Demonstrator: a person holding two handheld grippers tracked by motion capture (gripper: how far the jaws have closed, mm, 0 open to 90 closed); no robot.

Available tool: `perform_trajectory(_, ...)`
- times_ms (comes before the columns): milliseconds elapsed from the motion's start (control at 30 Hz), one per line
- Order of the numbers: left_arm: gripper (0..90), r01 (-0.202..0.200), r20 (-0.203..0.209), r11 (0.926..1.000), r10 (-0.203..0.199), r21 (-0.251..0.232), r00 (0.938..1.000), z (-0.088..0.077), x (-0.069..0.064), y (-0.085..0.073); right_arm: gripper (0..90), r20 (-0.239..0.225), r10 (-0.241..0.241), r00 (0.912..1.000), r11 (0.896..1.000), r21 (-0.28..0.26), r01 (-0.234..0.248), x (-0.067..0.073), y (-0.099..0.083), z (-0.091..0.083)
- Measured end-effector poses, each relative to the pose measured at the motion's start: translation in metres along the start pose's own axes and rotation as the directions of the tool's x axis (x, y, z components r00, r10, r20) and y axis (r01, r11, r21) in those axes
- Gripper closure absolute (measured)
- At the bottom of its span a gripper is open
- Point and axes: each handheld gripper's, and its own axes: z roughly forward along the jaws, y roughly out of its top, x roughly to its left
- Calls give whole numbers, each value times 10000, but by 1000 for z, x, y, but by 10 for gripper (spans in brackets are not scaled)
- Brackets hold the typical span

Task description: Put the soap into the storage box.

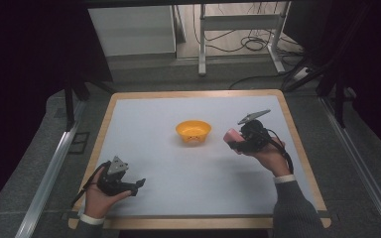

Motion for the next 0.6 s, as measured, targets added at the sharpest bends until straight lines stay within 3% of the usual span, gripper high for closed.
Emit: perform_trajectory(600,128,15,17,10000,-15,-1,10000,0,0,0,594,-33,-50,10000,10000,-23,49,-7,11,9)
